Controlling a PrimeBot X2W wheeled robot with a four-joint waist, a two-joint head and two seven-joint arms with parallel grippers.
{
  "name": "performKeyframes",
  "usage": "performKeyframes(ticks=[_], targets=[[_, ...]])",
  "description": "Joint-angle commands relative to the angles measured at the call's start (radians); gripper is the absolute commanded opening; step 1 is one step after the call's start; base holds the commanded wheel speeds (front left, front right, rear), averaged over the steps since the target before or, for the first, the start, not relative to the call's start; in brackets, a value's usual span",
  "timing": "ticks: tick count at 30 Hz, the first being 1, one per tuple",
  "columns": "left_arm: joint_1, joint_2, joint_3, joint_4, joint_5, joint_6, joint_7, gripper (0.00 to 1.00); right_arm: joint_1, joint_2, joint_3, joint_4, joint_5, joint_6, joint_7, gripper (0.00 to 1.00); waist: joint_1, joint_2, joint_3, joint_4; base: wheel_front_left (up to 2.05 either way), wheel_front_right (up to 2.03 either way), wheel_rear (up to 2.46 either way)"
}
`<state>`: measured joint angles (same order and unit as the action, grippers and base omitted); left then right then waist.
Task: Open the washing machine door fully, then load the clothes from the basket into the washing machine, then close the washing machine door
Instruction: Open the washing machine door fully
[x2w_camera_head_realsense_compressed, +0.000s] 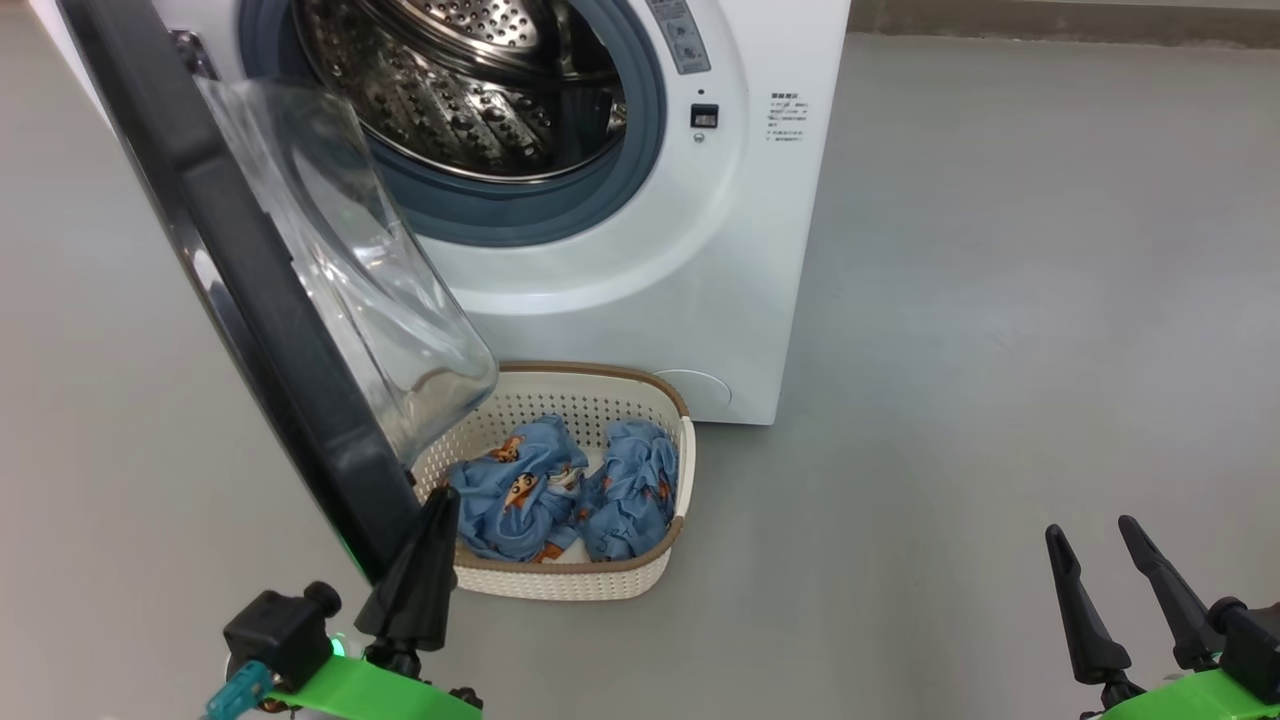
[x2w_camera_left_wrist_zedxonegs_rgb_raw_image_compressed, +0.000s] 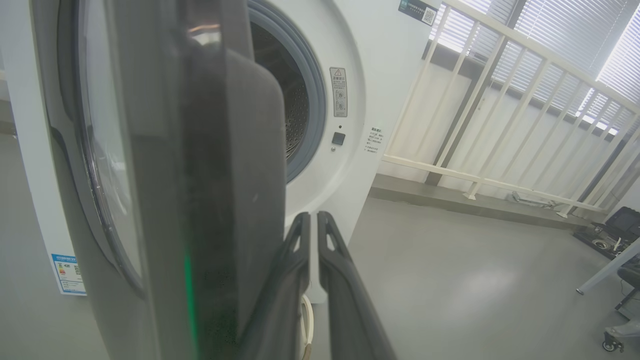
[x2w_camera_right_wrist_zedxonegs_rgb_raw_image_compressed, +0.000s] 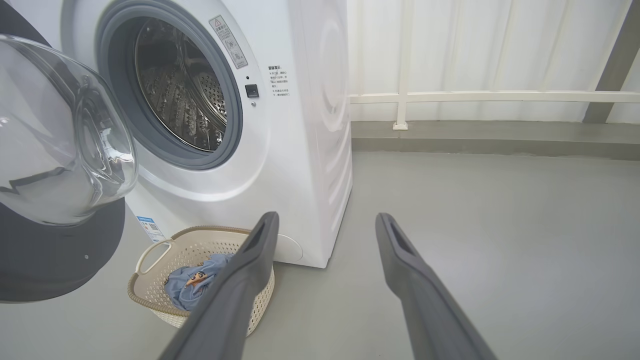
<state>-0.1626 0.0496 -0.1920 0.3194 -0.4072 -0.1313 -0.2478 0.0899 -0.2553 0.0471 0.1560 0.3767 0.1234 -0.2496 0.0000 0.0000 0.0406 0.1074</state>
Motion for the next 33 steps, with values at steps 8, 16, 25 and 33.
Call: performKeyframes(ticks=[8,16,25,33], targets=[[0.009,0.057,0.086,-0.04,-0.02,0.029,-0.013,0.0,-0.01,-0.029,0.014,-0.028,-0.004,0.007,-0.012,1.0,0.0,0.0,-0.004,0.034,0.0,0.0,0.0],[0.033,0.077,0.106,-0.06,-0.022,0.047,-0.014,0.0,-0.008,-0.029,0.014,-0.029,-0.005,0.007,-0.012,1.0,0.0,0.0,-0.007,0.057,0.0,0.0,0.0],[0.066,0.104,0.142,-0.088,-0.035,0.074,-0.013,0.0,-0.004,-0.029,0.01,-0.028,-0.002,0.007,-0.012,1.0,0.0,0.0,-0.009,0.077,0.0,0.0,0.0],[0.073,0.134,0.186,-0.1,-0.05,0.104,-0.01,0.0,-0.004,-0.028,0.015,-0.028,-0.002,0.007,-0.012,1.0,0.0,0.0,-0.011,0.091,0.0,0.0,0.0]])
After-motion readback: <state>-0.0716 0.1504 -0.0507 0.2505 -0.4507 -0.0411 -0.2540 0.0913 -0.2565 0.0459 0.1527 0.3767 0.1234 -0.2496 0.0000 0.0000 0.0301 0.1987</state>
